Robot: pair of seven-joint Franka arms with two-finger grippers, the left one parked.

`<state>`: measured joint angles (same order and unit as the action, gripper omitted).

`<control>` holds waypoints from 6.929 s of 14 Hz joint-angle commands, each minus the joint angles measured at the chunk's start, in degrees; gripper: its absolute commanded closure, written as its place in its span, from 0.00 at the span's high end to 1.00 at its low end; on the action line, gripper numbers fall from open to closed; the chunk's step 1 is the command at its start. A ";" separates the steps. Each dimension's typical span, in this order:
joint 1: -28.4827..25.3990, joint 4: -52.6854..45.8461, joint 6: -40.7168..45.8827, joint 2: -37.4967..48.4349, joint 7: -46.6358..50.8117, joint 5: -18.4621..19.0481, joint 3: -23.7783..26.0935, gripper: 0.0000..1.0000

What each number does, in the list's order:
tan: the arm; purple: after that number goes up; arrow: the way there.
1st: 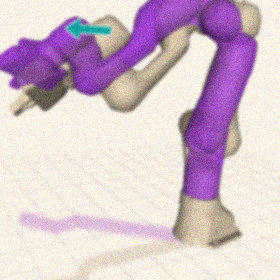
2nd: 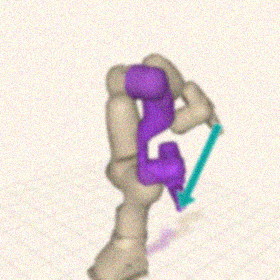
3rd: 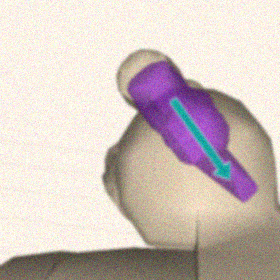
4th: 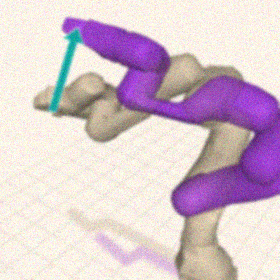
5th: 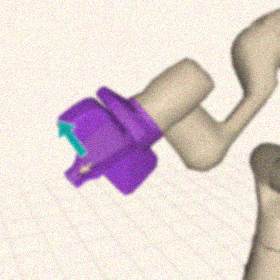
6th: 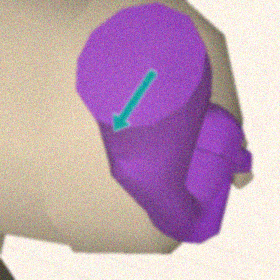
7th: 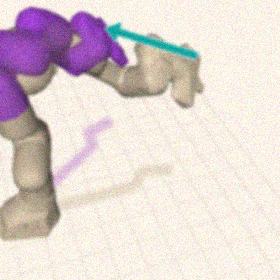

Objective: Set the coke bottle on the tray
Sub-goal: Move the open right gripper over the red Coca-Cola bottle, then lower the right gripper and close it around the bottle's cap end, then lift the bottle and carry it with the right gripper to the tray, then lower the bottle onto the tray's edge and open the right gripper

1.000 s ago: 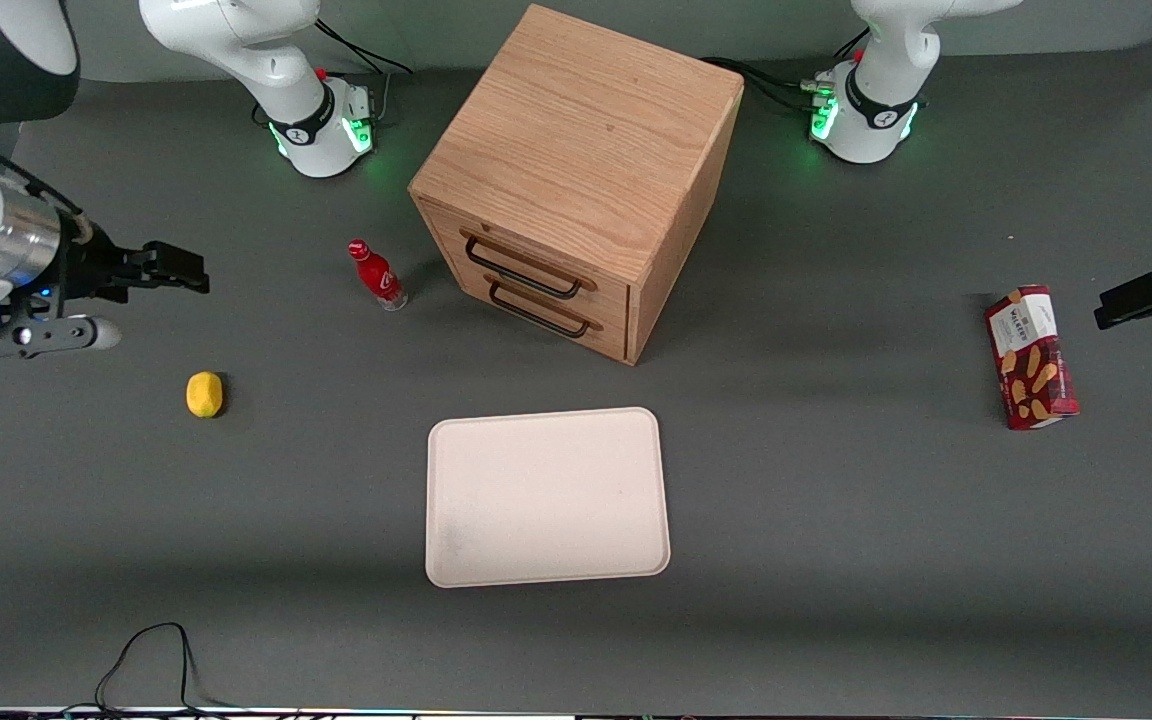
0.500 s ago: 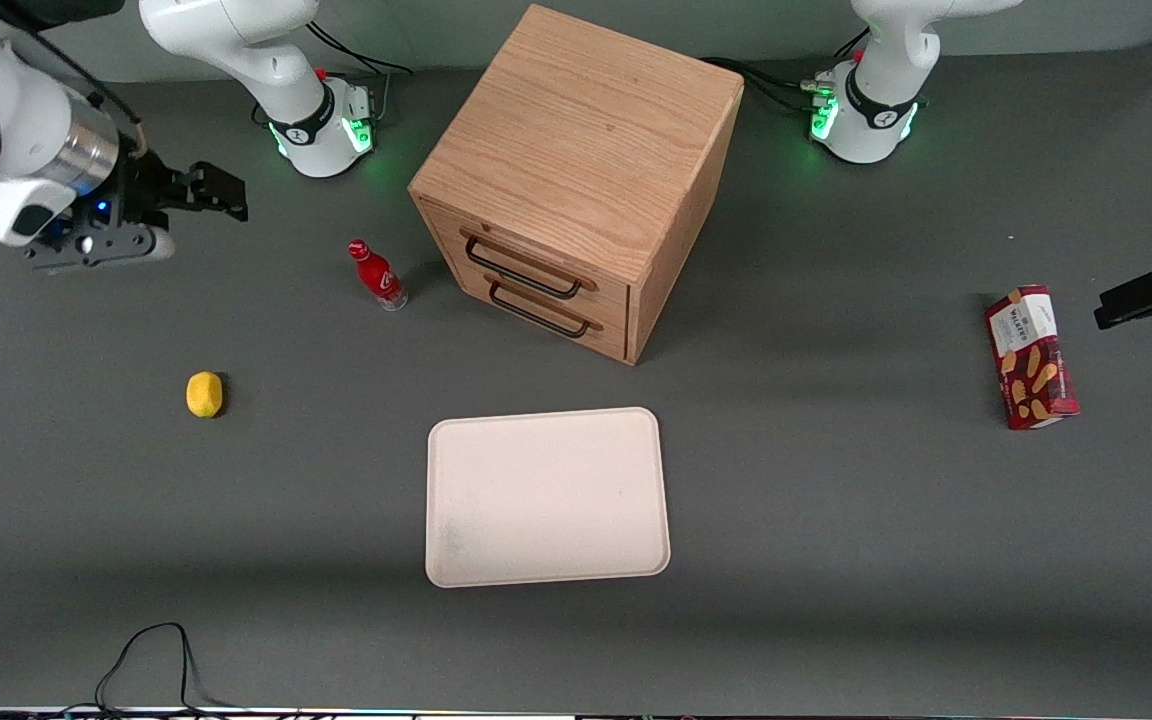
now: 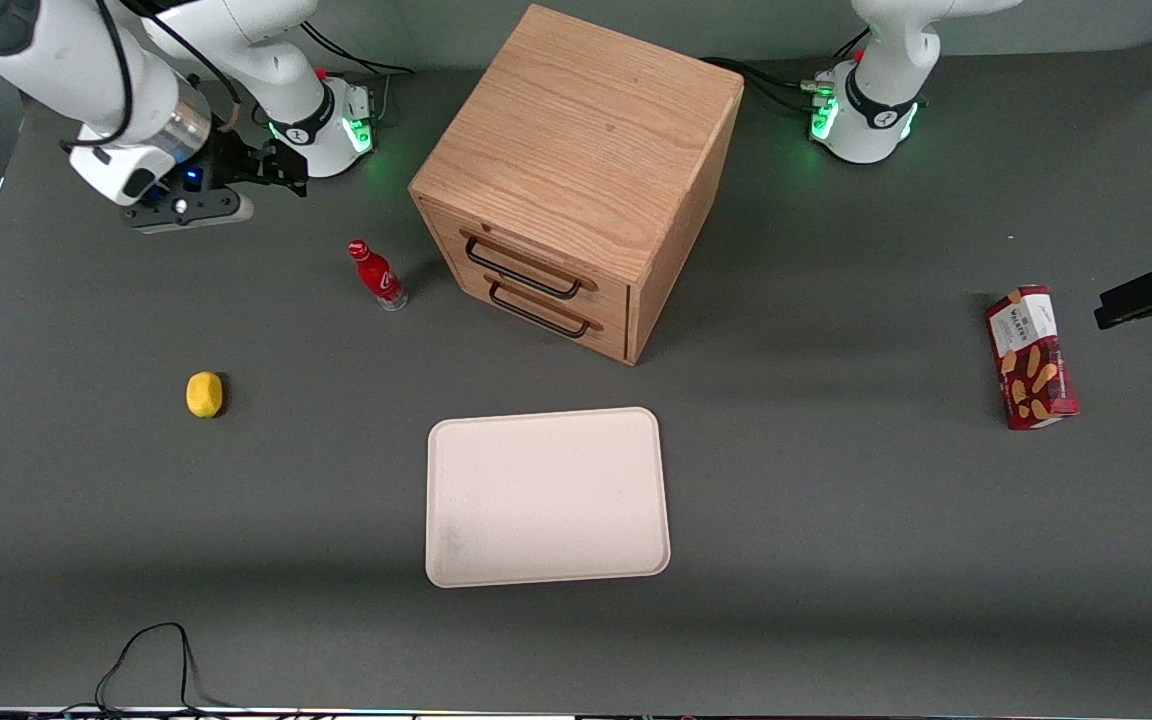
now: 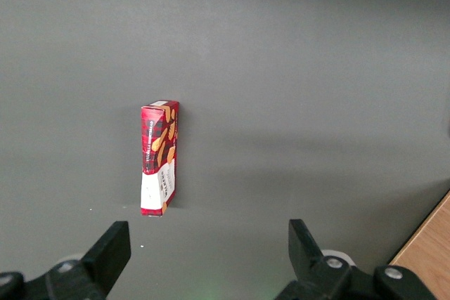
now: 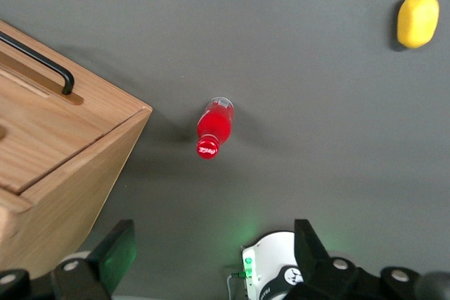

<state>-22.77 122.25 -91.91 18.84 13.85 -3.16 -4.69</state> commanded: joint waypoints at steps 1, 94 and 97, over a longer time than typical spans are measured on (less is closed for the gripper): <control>-0.87 5.79 -5.63 1.29 1.62 0.09 -0.32 1.00; 1.42 -74.53 -12.41 -71.92 3.90 -4.31 1.61 0.00; 1.33 -74.53 -14.69 -72.89 4.16 -4.31 1.70 0.00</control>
<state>-21.56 50.79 -105.92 -52.68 16.47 -6.43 -3.32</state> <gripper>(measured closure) 0.687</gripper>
